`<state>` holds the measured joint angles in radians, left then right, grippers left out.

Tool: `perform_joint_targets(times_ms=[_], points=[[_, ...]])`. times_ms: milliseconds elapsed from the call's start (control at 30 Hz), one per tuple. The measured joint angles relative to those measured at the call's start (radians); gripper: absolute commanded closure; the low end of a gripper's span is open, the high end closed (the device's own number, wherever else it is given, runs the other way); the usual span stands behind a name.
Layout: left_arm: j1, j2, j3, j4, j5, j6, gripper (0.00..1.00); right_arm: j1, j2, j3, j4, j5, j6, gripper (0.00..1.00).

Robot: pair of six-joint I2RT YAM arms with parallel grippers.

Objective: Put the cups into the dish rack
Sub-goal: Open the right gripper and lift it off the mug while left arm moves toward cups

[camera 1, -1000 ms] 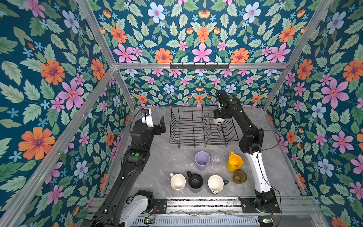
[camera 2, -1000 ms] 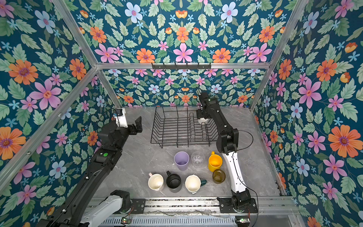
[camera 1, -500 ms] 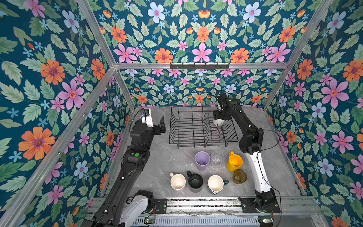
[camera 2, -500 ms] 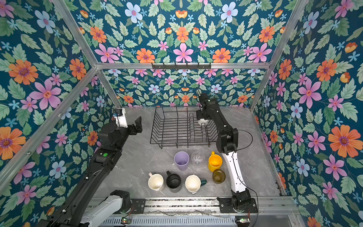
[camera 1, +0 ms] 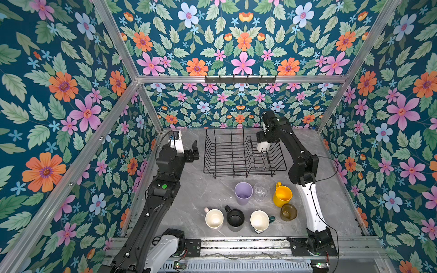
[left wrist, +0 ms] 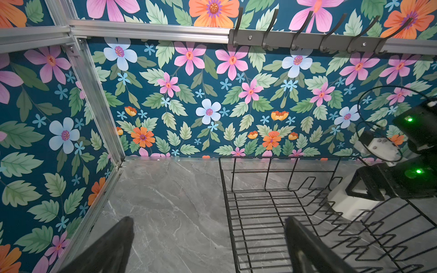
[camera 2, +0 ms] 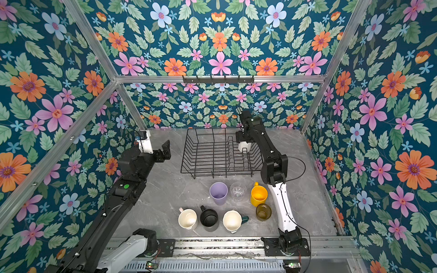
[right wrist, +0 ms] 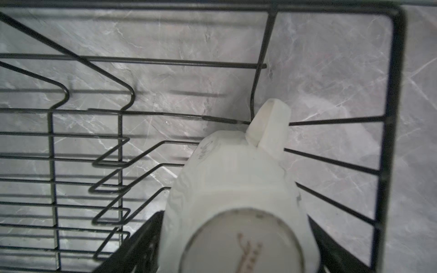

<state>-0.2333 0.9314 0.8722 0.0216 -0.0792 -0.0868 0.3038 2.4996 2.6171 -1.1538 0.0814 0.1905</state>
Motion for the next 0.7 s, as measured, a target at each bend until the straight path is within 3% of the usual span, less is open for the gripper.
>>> perform_joint_targets(times_ms=[200, 333, 567, 700], points=[[0.004, -0.002, 0.0, 0.0, 0.0, -0.012, 0.0, 0.0, -0.102, -0.018, 0.0, 0.012, -0.007, 0.14], [0.004, -0.007, 0.011, -0.024, -0.003, -0.02, 0.0, 0.0, -0.238, -0.129, 0.032, 0.008, -0.006, 0.14], [0.004, -0.098, 0.13, -0.279, -0.026, -0.137, 0.03, 0.007, -0.636, -0.649, 0.209, -0.056, 0.021, 0.14], [0.004, -0.159, 0.231, -0.498, -0.018, -0.233, 0.1, 0.01, -0.842, -0.886, 0.304, -0.104, 0.039, 0.14]])
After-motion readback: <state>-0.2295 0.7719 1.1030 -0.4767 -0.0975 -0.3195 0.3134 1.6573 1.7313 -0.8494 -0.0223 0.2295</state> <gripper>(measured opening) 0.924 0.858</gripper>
